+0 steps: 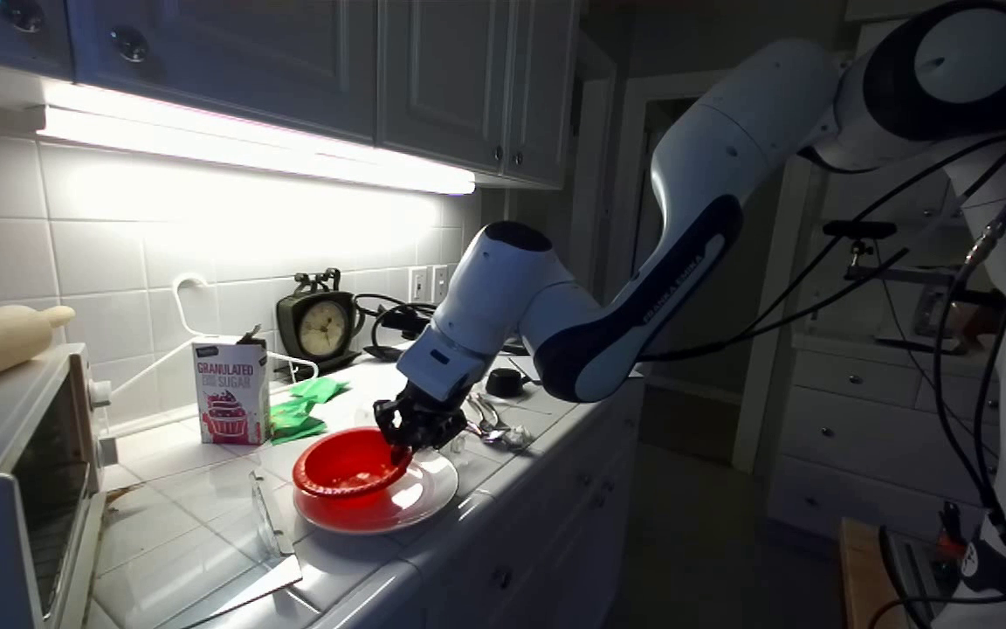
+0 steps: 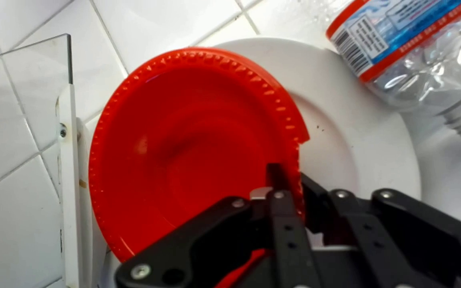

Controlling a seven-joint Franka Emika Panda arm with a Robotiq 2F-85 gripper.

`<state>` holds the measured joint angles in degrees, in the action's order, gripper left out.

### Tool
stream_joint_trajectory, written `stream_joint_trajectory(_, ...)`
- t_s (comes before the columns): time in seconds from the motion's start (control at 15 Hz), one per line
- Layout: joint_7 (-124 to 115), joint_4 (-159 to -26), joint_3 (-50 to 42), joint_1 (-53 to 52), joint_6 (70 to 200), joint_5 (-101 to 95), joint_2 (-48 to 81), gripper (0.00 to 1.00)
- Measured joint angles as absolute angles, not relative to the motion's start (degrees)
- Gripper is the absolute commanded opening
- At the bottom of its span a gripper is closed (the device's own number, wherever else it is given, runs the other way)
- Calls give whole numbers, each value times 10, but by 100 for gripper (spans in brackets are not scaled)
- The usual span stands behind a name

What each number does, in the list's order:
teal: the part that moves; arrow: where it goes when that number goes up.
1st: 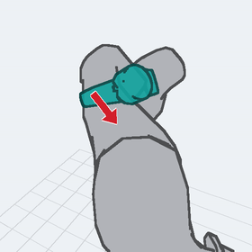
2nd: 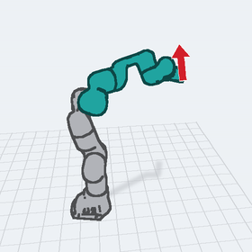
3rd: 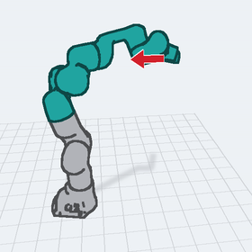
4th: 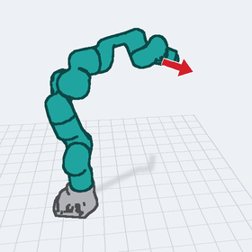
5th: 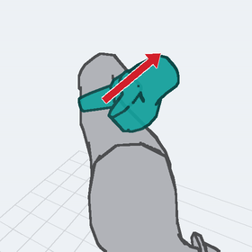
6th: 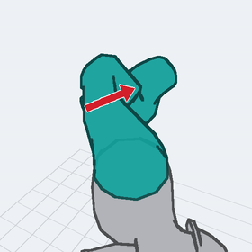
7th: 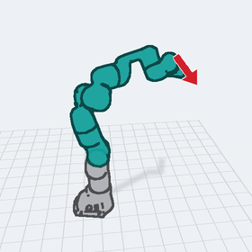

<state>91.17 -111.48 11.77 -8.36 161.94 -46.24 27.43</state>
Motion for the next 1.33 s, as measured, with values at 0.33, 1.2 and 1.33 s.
stream_joint_trajectory(0.33, 899, -1115, 118, -81, 1641, -461, 274, 2)
stream_joint_trajectory(1.2, 893, -1116, 120, -76, 1690, -417, 274, 2)
stream_joint_trajectory(1.33, 893, -1116, 127, -74, 1697, -404, 274, 2)
